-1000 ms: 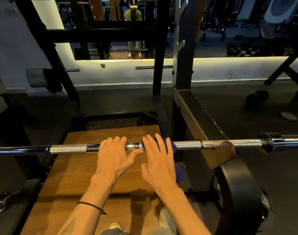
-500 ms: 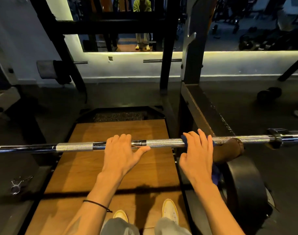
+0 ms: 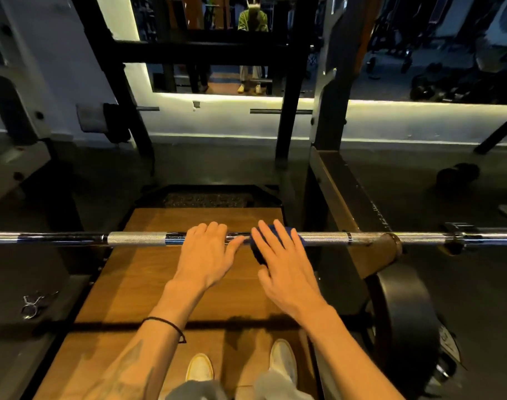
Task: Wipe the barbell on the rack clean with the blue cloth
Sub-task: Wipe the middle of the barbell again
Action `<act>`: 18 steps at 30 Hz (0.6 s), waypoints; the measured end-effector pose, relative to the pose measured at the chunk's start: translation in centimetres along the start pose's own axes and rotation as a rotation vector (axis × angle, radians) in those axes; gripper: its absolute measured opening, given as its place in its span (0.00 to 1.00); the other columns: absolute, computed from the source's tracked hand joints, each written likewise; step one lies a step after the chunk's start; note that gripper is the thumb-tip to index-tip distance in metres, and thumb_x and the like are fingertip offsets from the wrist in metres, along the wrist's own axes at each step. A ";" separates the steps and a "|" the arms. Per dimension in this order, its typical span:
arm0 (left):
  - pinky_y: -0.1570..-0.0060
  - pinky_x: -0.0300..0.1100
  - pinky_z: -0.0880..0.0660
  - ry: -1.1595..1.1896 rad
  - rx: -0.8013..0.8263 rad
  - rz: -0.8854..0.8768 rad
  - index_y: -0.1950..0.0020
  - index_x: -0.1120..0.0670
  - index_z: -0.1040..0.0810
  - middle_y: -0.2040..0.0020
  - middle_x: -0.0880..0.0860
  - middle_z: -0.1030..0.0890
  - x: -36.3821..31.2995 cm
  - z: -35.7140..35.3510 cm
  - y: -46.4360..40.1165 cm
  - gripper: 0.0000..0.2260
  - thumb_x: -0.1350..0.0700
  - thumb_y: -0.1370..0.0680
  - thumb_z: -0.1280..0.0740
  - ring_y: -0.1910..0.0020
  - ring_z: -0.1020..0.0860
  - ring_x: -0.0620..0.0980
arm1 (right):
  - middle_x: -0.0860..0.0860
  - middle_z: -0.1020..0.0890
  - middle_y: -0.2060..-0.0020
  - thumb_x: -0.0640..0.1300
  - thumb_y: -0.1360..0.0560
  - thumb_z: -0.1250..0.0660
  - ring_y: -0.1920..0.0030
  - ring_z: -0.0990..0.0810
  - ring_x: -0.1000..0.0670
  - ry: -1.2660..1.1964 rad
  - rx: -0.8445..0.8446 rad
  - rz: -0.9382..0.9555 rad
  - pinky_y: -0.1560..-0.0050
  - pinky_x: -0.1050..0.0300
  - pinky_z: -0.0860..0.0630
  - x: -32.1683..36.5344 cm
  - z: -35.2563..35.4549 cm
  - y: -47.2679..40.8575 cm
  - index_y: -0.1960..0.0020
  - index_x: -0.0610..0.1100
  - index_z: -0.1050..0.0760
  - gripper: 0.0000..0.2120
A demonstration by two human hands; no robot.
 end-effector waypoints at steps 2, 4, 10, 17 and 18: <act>0.50 0.47 0.29 0.019 0.032 -0.027 0.49 0.51 0.22 0.55 0.49 0.21 0.3 -0.2 0.0 0.23 0.37 0.19 0.49 0.55 0.24 0.50 | 0.49 0.36 0.21 0.53 0.20 0.45 0.20 0.41 0.43 0.055 -0.006 -0.014 0.21 0.41 0.45 -3.1 0.4 0.6 0.19 0.47 0.38 0.30; 0.51 0.46 0.30 0.030 0.032 -0.055 0.45 0.51 0.21 0.54 0.48 0.21 0.3 -0.2 0.0 0.22 0.37 0.19 0.46 0.55 0.24 0.49 | 0.47 0.31 0.23 0.54 0.20 0.48 0.22 0.36 0.40 0.099 -0.065 -0.135 0.24 0.38 0.43 -7.3 1.3 1.9 0.22 0.45 0.33 0.29; 0.55 0.47 0.31 0.158 -0.089 -0.051 0.49 0.50 0.20 0.60 0.46 0.23 0.7 -0.2 0.2 0.22 0.35 0.22 0.43 0.60 0.24 0.51 | 0.41 0.24 0.29 0.52 0.23 0.50 0.21 0.39 0.38 0.143 -0.124 -0.456 0.22 0.41 0.58 -9.1 2.3 1.1 0.30 0.38 0.24 0.29; 0.54 0.45 0.30 0.128 -0.128 -0.062 0.47 0.48 0.22 0.58 0.45 0.24 0.7 -0.4 0.7 0.17 0.38 0.22 0.42 0.59 0.26 0.48 | 0.46 0.23 0.31 0.46 0.23 0.41 0.29 0.27 0.44 -0.191 -0.081 -0.067 0.26 0.44 0.32 2.6 -0.3 -3.4 0.28 0.43 0.27 0.24; 0.54 0.46 0.29 0.123 -0.122 -0.080 0.46 0.48 0.22 0.58 0.45 0.24 0.7 -0.3 0.6 0.16 0.39 0.21 0.42 0.59 0.26 0.48 | 0.46 0.23 0.31 0.47 0.23 0.42 0.30 0.26 0.45 -0.165 -0.083 -0.006 0.27 0.46 0.32 2.0 -0.1 -3.3 0.28 0.43 0.28 0.25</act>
Point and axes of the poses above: each hand's wrist, its own y-axis away from the middle knuckle, its own z-axis out of the back of the hand, x = y × z, the point moved 9 cm from there along -y, towards the middle knuckle
